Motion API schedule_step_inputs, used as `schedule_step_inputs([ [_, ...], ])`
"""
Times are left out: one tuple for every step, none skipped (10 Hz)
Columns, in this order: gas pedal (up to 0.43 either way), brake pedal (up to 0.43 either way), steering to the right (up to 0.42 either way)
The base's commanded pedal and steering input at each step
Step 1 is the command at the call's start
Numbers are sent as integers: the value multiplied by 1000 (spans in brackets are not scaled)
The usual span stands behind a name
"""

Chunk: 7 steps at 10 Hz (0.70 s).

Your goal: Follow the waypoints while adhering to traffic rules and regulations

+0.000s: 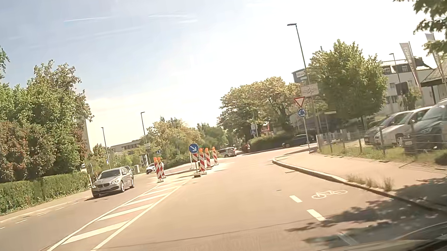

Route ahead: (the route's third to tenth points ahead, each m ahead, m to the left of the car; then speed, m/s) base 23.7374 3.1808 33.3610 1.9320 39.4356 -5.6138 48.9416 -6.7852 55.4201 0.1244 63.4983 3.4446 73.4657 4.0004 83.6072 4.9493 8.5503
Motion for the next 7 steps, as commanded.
schedule_step_inputs([
  [0,177,-3],
  [0,171,-3],
  [0,165,-3],
  [0,159,-4],
  [0,159,-5],
  [0,177,-5],
  [0,183,-5],
])
